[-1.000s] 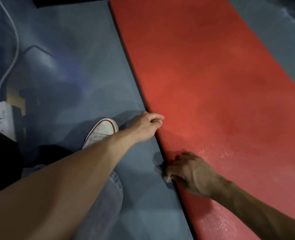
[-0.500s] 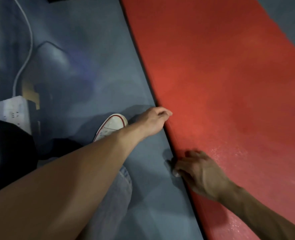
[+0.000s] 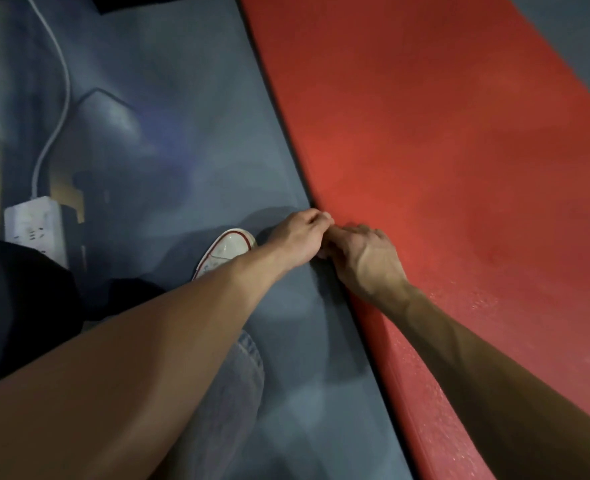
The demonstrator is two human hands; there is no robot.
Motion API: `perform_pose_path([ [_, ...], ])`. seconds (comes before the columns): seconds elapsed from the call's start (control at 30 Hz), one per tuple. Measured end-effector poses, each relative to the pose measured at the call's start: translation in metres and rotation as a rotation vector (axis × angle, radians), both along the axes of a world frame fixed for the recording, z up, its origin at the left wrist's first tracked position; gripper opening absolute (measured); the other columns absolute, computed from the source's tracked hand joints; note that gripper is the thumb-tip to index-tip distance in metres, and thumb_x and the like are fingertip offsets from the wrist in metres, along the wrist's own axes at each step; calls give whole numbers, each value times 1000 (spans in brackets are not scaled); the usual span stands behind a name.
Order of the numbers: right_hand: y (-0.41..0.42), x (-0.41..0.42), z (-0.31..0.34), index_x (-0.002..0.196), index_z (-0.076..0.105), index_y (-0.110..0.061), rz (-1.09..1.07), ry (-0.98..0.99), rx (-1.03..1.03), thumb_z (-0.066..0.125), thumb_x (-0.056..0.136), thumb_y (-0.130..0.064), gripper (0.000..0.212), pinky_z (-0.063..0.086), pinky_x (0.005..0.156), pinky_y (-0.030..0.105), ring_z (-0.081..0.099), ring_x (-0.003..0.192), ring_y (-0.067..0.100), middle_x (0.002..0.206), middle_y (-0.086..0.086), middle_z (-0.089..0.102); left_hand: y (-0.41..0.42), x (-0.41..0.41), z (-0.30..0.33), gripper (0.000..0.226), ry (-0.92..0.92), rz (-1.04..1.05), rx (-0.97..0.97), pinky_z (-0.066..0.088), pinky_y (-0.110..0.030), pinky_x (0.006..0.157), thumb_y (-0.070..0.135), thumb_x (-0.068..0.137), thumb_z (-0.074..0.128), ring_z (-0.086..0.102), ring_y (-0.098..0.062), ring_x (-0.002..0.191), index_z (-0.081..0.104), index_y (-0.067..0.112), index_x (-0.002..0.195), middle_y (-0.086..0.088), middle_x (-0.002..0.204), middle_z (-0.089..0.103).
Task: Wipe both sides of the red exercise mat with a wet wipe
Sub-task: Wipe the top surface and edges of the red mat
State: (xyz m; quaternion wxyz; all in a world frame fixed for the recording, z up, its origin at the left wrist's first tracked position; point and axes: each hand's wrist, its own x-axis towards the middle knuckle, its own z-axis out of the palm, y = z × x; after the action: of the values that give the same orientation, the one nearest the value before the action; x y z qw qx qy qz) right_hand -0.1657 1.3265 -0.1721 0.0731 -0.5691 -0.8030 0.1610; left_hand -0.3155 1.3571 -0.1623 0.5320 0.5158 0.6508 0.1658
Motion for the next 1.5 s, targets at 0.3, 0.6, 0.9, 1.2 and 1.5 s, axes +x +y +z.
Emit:
perform_pose_path([
  [0.3, -100, 72, 10, 94, 66, -34, 356, 74, -46, 63, 89, -30, 7, 19, 79, 20, 44, 92, 11, 88, -19, 66, -4, 1, 0, 43, -19, 11, -14, 51, -49, 103, 58, 76, 41, 65, -25, 111, 67, 31, 98, 1, 108, 69],
  [0.6, 7, 49, -6, 92, 56, -20, -358, 93, 157, 53, 99, -24, 8, 37, 66, 40, 56, 74, 37, 77, 8, 67, 1, 2, -13, 30, -52, 79, -10, 54, -46, 100, 58, 79, 49, 70, -14, 92, 67, 35, 85, 10, 91, 70],
  [0.9, -47, 101, 3, 94, 60, -20, -209, -82, 284, 67, 89, -24, 10, 45, 57, 39, 60, 64, 36, 70, 11, 62, -4, 3, -15, 24, -38, 89, 13, 55, -48, 100, 57, 79, 52, 70, -9, 82, 68, 41, 83, 19, 79, 68],
  [1.2, -43, 46, -9, 95, 62, -18, -252, 81, 183, 51, 94, -15, 10, 40, 63, 37, 57, 68, 33, 72, 6, 64, -3, 8, -15, 16, -55, 115, 14, 55, -45, 94, 34, 100, 57, 73, -23, 92, 64, 33, 87, 13, 85, 66],
  [1.5, -15, 165, 15, 103, 59, -14, -658, -121, 38, 68, 84, -28, 26, 44, 73, 41, 63, 88, 41, 91, 20, 69, -7, 10, -15, 10, -41, 118, 67, 57, -52, 94, 39, 92, 62, 70, -14, 82, 67, 41, 83, 13, 86, 67],
])
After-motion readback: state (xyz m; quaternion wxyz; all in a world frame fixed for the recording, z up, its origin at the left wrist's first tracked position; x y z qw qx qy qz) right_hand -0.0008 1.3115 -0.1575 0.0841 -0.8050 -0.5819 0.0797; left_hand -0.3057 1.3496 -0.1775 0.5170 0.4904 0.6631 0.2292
